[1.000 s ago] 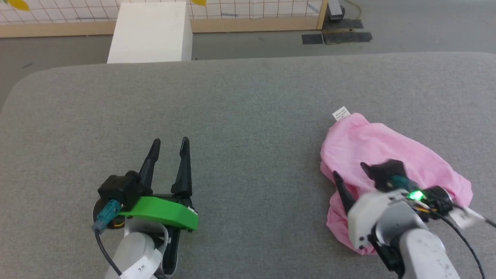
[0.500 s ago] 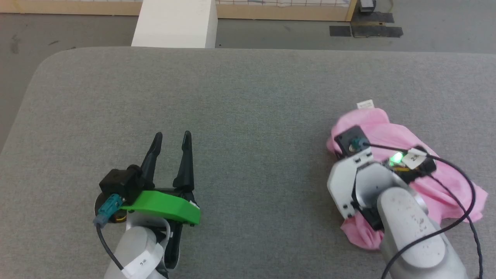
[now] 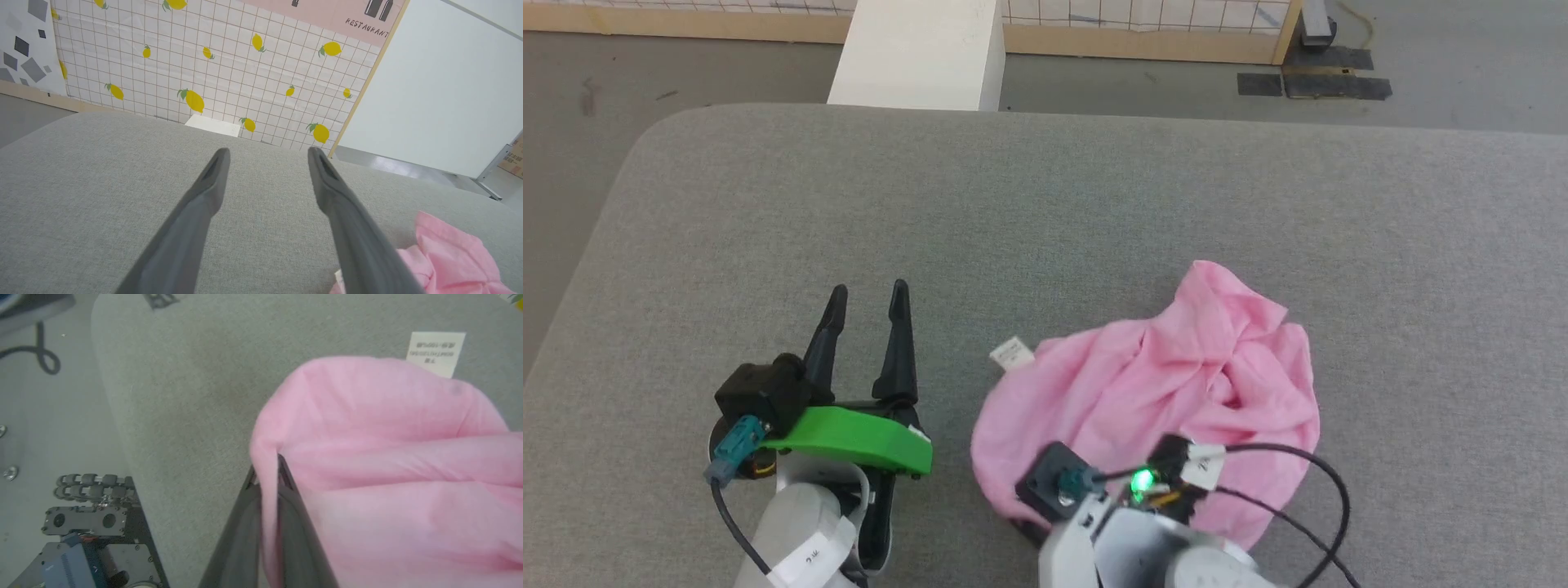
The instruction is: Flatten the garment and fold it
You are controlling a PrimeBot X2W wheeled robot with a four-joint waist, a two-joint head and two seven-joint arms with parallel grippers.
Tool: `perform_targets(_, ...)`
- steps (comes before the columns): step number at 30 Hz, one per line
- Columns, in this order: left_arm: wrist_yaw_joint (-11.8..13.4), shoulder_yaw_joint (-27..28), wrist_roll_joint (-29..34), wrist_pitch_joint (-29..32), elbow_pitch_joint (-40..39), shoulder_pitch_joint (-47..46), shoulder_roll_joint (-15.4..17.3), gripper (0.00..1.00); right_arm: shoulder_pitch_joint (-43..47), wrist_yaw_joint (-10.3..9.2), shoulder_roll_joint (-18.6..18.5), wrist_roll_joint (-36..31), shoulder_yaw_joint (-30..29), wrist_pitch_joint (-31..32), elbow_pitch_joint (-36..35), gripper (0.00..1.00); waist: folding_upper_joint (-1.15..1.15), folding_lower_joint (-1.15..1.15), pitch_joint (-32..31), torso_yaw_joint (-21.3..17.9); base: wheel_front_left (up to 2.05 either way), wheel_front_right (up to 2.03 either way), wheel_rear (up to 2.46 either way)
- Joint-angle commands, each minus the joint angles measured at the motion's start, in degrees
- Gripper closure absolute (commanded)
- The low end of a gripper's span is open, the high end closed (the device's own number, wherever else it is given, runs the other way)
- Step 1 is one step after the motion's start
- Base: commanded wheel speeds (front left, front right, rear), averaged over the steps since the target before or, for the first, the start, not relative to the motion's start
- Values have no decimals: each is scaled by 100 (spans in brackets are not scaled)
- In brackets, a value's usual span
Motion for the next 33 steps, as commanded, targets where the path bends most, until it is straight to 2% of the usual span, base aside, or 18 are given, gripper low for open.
perform_targets(1, 40, 16, -29, -20, -29, 56, -3, 0, 79, -8, -94, 103, -35, 11, -91, 0, 0, 0, -3, -13, 0, 0, 0)
perform_targets(3, 44, 31, -31, -20, -30, 81, -3, 0, 228, -8, -177, 218, -165, -61, -276, 0, 0, 0, -17, -39, 0, 0, 0)
perform_targets(8, 39, 77, -28, -20, -25, 134, -3, 0, 541, -8, -158, 188, -1226, -751, -1028, 0, 0, 0, -50, -112, 0, 0, 0)
perform_targets(10, 35, 92, -28, -20, -32, 149, -3, 0, 656, -8, -88, 12, -1863, -991, -1313, 0, 0, 0, -53, -130, 0, 0, 0)
perform_targets(11, 31, 84, -34, -20, -45, 141, -3, 0, 798, -8, 6, -270, -2770, -1078, -1427, 0, 0, 0, -30, -120, 0, 0, 0)
perform_targets(13, 27, 61, -39, -21, -54, 114, -3, 0, 816, -8, 39, -390, -3242, -986, -1321, 0, 0, 0, 5, -96, 0, 0, 0)
perform_targets(17, 15, 14, -31, -21, -71, 21, -3, 0, 645, -8, 54, -372, -3683, -772, -908, 0, 0, 0, 122, -12, 0, 0, 0)
perform_targets(22, 1, -15, -12, -21, -85, -53, -3, 0, 292, -8, 56, -256, -3569, -488, -229, 0, 0, 0, 235, 91, 0, 0, 0)
perform_targets(23, 1, -20, -12, -21, -84, -58, -3, 0, 233, -8, 56, -269, -3523, -474, -138, 11, 0, 0, 249, 105, 0, 0, 0)
perform_targets(26, 3, -20, -18, -21, -74, -52, -3, 0, 76, -8, 57, -229, -3404, -447, 138, 91, 0, 0, 266, 130, 0, 0, 0)
perform_targets(27, 4, -19, -18, -21, -68, -47, -3, 0, 47, -8, 57, -233, -3392, -459, 189, 100, 0, 0, 264, 134, 0, 0, 0)
perform_targets(29, 2, -14, -17, -21, -45, -25, -3, 0, 29, -8, 57, -200, -3399, -500, 246, 100, 0, 0, 222, 137, 0, 0, 0)
perform_targets(33, 4, 13, -16, -21, 14, 50, -3, 0, 329, -8, 57, -194, -3702, -571, -96, 100, 0, 0, 51, 112, 0, 0, 0)
